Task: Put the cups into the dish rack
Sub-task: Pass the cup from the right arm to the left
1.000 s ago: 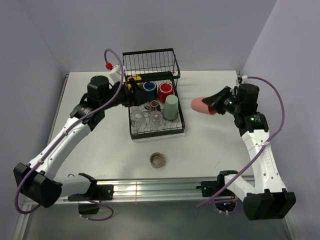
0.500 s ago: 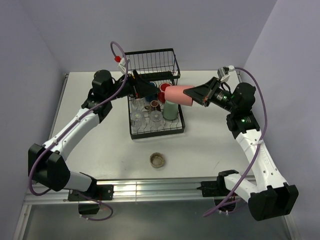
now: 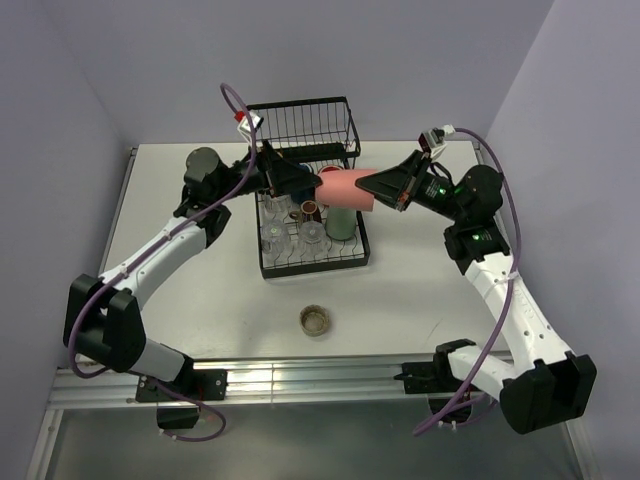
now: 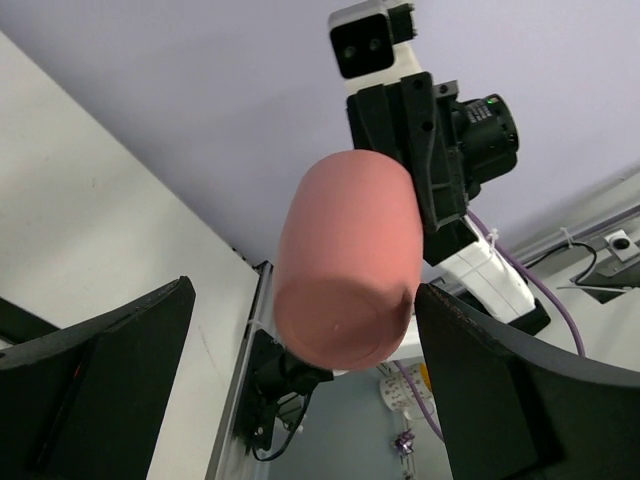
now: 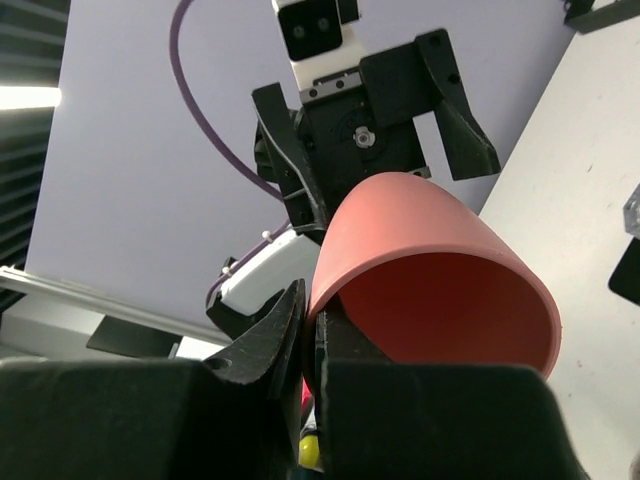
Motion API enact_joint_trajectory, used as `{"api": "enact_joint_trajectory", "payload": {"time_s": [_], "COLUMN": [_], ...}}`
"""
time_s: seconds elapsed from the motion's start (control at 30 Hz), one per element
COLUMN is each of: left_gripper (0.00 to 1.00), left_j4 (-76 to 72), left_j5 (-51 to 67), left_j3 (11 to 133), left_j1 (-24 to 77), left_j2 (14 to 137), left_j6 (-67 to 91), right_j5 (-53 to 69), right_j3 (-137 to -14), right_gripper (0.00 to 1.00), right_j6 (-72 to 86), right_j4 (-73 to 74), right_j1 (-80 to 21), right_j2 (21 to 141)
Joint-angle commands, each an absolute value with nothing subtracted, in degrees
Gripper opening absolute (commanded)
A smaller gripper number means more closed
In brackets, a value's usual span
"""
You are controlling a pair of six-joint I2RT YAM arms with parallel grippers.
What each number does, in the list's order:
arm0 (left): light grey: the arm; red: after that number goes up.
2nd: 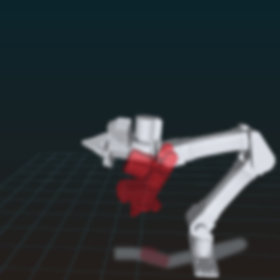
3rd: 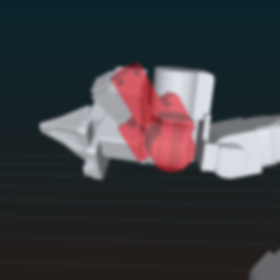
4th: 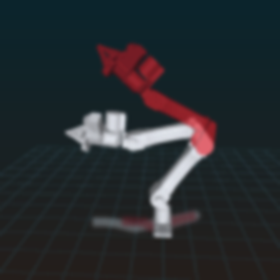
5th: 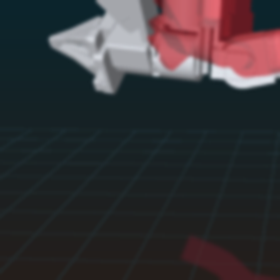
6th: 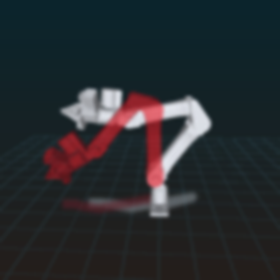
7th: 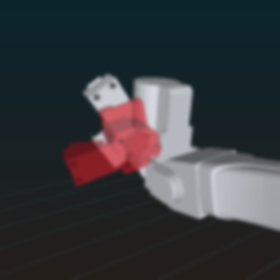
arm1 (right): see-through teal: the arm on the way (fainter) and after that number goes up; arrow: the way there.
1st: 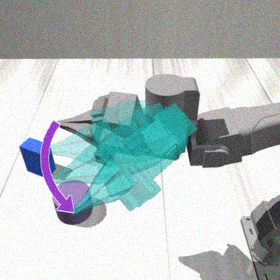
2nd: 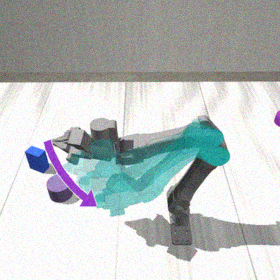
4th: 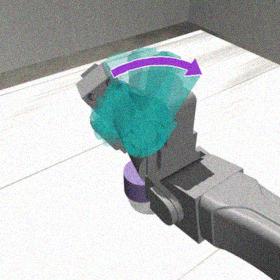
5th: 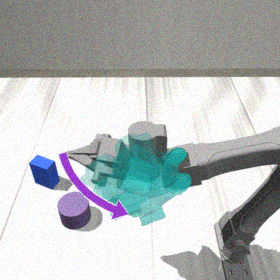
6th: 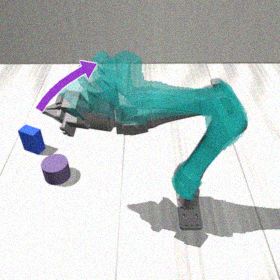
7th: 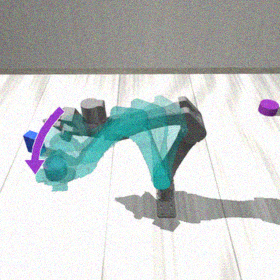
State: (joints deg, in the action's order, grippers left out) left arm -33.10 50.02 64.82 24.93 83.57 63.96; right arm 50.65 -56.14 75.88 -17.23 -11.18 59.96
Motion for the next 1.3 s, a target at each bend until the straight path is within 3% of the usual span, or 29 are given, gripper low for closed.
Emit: {"api": "enact_joint_trajectory", "payload": {"time_s": [0.0,0.27,0.57,0.77,0.87,0.9,0.97,1.0,1.03,1.1,1.13,1.27], "left_gripper": [0.99,0.99,0.89,0.72,0.58,0.45,0.3,0.11,0.03,0.0,0.0,0.0], "left_j4": [-41.66,-40.43,-37.53,-36.74,-36.3,-36.47,-36.39,-36.3,-35.52,-32.71,-28.78,-16.72], "left_j5": [52.56,52.21,52.21,52.47,52.47,52.64,52.91,53.08,53.09,52.3,51.77,48.08], "left_j3": [64.6,64.95,62.67,62.75,63.1,63.19,63.54,63.72,63.89,65.03,65.56,69.68], "left_j1": [25.4,28.38,28.92,29.09,29.09,29.18,29.36,29.53,29.44,29.44,29.53,29.53], "left_j2": [83.93,84.29,82.18,81.3,81.21,81.3,81.3,81.3,81.12,80.51,79.81,78.14], "left_j6": [67.67,66.62,65.04,64.78,64.42,64.6,64.86,64.95,64.78,62.68,61.53,54.77], "right_j5": [51.33,49.14,48.78,48.6,48.52,48.17,47.2,46.76,46.15,42.66,40.63,29.9], "right_j3": [-58.71,-59.68,-58.54,-58.01,-58.18,-58.01,-58.09,-58.36,-58.53,-59.58,-60.29,-63.36], "right_gripper": [0.0,0.0,0.0,0.0,0.0,0.0,0.0,0.0,0.0,0.03,0.14,0.34], "right_j6": [76.9,76.2,77.08,77.35,76.38,76.03,73.58,72.52,71.38,66.46,61.75,53.01], "right_j4": [-22.58,-24.08,-26.71,-28.13,-27.51,-26.73,-24.88,-22.26,-20.93,-16.64,-10.0,4.46], "right_j1": [-13.35,-16.17,-16.26,-16.52,-17.31,-17.4,-17.49,-17.49,-17.58,-17.75,-18.01,-18.11], "right_j2": [60.99,63.54,63.98,64.42,64.69,64.6,64.42,64.34,64.25,63.64,62.5,60.03]}}
